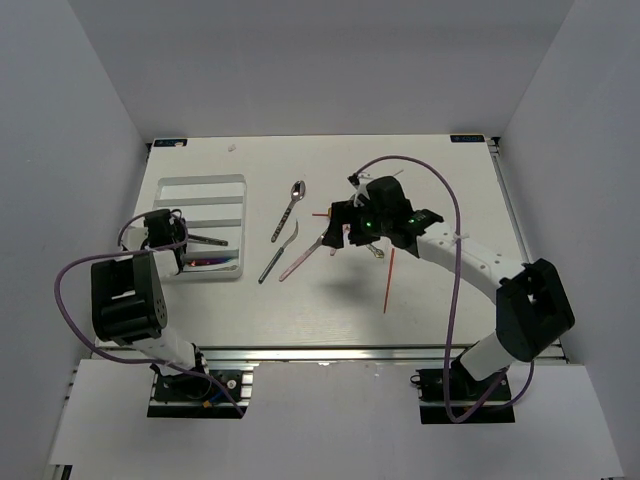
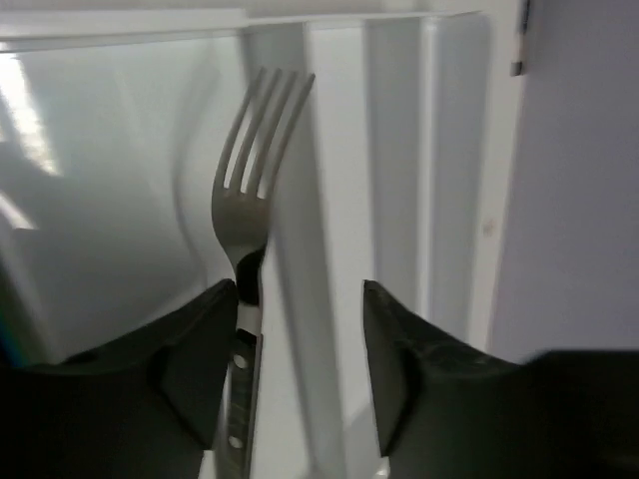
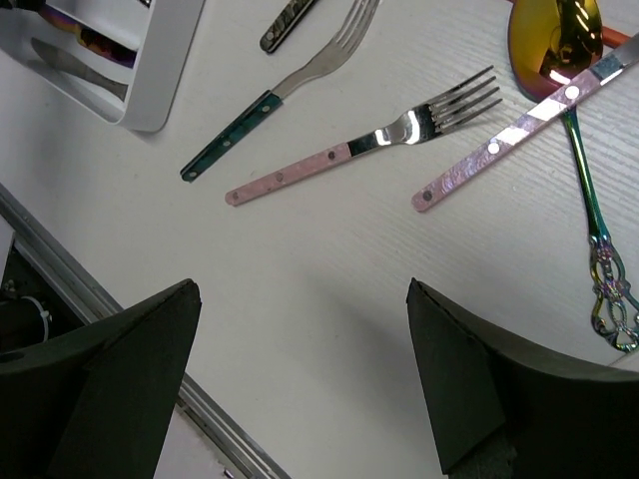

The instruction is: Sort the eating utensils into containers

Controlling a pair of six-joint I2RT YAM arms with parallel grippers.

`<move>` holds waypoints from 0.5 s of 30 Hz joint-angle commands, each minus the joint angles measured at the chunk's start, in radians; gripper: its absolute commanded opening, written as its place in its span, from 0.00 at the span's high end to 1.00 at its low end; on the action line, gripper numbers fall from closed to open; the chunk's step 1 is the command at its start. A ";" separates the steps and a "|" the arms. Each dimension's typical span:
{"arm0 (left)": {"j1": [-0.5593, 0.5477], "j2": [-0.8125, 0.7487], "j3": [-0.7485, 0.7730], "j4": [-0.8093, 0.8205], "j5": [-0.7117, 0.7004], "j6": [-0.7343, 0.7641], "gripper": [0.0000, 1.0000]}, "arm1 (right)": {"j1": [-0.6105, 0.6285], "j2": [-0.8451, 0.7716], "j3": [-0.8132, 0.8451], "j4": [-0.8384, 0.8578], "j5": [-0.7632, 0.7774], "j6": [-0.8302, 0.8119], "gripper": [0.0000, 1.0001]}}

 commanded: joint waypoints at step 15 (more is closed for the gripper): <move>-0.025 -0.196 0.488 -0.646 0.129 0.494 0.02 | 0.286 0.540 0.691 -0.429 0.671 0.368 0.11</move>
